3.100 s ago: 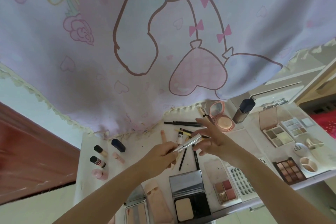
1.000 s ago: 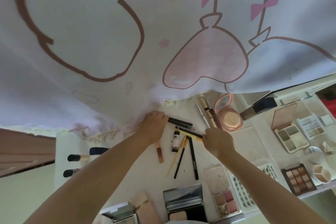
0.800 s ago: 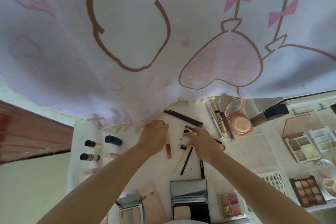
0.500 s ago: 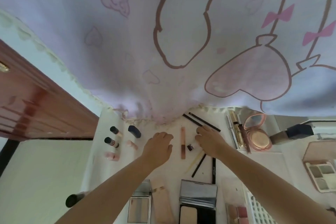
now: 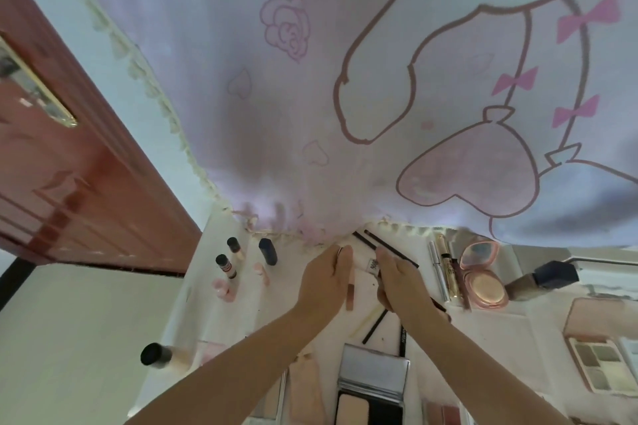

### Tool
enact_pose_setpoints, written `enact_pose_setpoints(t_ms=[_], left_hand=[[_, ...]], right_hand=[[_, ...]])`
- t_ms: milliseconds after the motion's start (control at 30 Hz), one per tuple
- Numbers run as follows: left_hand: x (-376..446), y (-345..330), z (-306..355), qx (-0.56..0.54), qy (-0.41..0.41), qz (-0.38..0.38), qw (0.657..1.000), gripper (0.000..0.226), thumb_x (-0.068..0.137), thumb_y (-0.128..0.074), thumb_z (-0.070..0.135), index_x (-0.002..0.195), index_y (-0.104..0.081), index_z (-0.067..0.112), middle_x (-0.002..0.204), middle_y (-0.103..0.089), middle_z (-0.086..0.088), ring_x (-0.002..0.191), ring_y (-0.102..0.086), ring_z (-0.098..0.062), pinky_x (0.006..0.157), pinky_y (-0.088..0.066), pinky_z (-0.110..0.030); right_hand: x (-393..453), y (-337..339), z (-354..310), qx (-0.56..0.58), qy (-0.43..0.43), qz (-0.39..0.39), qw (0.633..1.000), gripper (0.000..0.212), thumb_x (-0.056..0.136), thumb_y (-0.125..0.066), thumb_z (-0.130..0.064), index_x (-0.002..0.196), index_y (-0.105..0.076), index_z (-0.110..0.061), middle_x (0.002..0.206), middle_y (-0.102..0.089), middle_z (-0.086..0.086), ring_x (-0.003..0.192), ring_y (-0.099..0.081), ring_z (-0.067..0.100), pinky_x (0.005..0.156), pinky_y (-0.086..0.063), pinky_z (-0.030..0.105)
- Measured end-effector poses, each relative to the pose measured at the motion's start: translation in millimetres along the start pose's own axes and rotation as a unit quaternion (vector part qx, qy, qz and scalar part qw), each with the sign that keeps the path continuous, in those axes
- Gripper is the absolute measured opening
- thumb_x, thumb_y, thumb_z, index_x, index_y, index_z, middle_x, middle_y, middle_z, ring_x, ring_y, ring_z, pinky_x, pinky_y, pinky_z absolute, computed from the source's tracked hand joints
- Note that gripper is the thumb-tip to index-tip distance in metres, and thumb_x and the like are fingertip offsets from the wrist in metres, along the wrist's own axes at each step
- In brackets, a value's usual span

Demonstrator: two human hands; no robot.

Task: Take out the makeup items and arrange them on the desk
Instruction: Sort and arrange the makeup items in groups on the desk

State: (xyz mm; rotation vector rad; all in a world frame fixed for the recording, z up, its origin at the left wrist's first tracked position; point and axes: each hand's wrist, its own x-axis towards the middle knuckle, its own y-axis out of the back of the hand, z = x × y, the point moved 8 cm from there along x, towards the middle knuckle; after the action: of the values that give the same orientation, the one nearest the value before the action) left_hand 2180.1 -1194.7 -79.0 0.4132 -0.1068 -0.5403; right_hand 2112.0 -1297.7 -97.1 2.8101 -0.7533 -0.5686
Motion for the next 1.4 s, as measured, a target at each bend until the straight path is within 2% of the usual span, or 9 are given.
enact_pose_setpoints(t_ms=[233, 433, 533, 700, 800, 900, 1133, 1300, 1400], left_hand=[[-6.3, 17.4, 27.6, 0.091, -0.105, 0.022, 0.99, 0.04, 0.096, -0.033, 0.009, 0.065, -0.028, 0.033, 0.054, -0.032, 0.011, 0.046, -0.031, -0.002, 0.052, -0.037, -0.01], [-8.5, 4.9, -5.9, -0.115, 0.218, -0.088, 0.965, 0.032, 0.096, -0.027, 0.019, 0.066, -0.037, 0.017, 0.055, -0.032, 0.003, 0.044, -0.026, -0.008, 0.039, -0.023, -0.016], [-9.2, 10.4, -1.5, -0.169, 0.238, -0.149, 0.945, 0.032, 0.098, -0.032, 0.032, 0.07, -0.04, 0.017, 0.047, -0.031, 0.007, 0.032, -0.022, -0.004, 0.032, -0.018, -0.014], [-15.8, 20.8, 6.3, -0.219, 0.252, -0.178, 0.926, 0.028, 0.097, -0.035, 0.034, 0.077, -0.039, 0.015, 0.038, -0.037, 0.01, 0.029, -0.023, -0.004, 0.03, -0.018, -0.013], [-17.5, 25.0, 12.2, -0.184, 0.221, -0.168, 0.943, 0.027, 0.096, -0.037, 0.033, 0.08, -0.042, 0.012, 0.044, -0.041, 0.006, 0.029, -0.026, -0.004, 0.031, -0.021, -0.014], [-18.2, 24.0, 23.0, -0.154, 0.168, -0.203, 0.952, 0.02, 0.094, -0.044, 0.026, 0.08, -0.047, 0.012, 0.057, -0.052, 0.0, 0.031, -0.034, -0.004, 0.035, -0.027, -0.014], [-3.2, 36.5, 32.9, -0.007, 0.089, -0.285, 0.954, 0.009, 0.087, -0.058, 0.015, 0.083, -0.053, 0.021, 0.077, -0.067, 0.009, 0.06, -0.065, 0.003, 0.051, -0.046, -0.01], [12.5, 49.3, 48.3, 0.123, -0.016, -0.222, 0.967, 0.003, 0.087, -0.058, 0.019, 0.09, -0.057, 0.02, 0.075, -0.059, 0.014, 0.064, -0.056, -0.001, 0.053, -0.042, -0.004], [16.7, 54.9, 56.3, 0.238, -0.088, -0.184, 0.949, 0.018, 0.088, -0.055, 0.023, 0.102, -0.061, 0.014, 0.083, -0.053, 0.008, 0.078, -0.048, -0.008, 0.062, -0.033, -0.007]], right_hand=[[-12.5, -6.5, -16.5, 0.025, -0.057, 0.035, 0.997, 0.056, 0.092, -0.033, -0.022, 0.036, -0.031, -0.021, 0.023, -0.029, -0.006, 0.024, -0.027, 0.007, 0.036, -0.022, 0.02], [-31.1, -4.4, -63.9, -0.262, 0.247, 0.059, 0.931, 0.041, 0.087, -0.038, -0.037, 0.05, -0.04, -0.019, 0.044, -0.037, -0.009, 0.041, -0.032, 0.004, 0.045, -0.03, 0.018], [-25.2, -0.7, -62.9, -0.26, 0.222, -0.029, 0.939, 0.012, 0.09, -0.051, -0.024, 0.08, -0.053, -0.018, 0.064, -0.054, 0.002, 0.054, -0.05, 0.013, 0.054, -0.04, 0.017], [-37.2, 3.1, -71.5, -0.164, 0.276, -0.105, 0.941, 0.042, 0.083, -0.06, -0.008, 0.1, -0.043, -0.042, 0.095, -0.052, -0.021, 0.086, -0.058, -0.002, 0.073, -0.049, 0.009], [-31.9, 2.9, -63.8, -0.105, 0.171, -0.116, 0.973, 0.016, 0.094, -0.039, -0.026, 0.105, -0.05, -0.028, 0.075, -0.062, -0.014, 0.058, -0.061, -0.002, 0.055, -0.05, 0.015], [-25.8, -0.2, -64.6, -0.165, 0.145, -0.096, 0.971, 0.032, 0.096, -0.035, -0.027, 0.07, -0.052, -0.02, 0.045, -0.058, -0.01, 0.037, -0.049, 0.001, 0.046, -0.044, 0.016], [-23.3, -2.3, -85.4, -0.069, 0.186, -0.163, 0.966, 0.026, 0.091, -0.042, 0.0, 0.095, -0.056, -0.022, 0.083, -0.059, -0.007, 0.071, -0.06, -0.001, 0.068, -0.051, 0.016], [-13.7, -3.2, -82.4, -0.164, 0.122, -0.127, 0.971, 0.034, 0.096, -0.032, -0.029, 0.069, -0.051, -0.019, 0.041, -0.056, -0.009, 0.035, -0.046, 0.001, 0.046, -0.04, 0.018], [-18.4, -4.4, -91.1, -0.177, 0.197, -0.125, 0.956, 0.02, 0.093, -0.044, -0.012, 0.078, -0.047, -0.026, 0.058, -0.057, -0.011, 0.046, -0.051, -0.002, 0.051, -0.047, 0.016]])
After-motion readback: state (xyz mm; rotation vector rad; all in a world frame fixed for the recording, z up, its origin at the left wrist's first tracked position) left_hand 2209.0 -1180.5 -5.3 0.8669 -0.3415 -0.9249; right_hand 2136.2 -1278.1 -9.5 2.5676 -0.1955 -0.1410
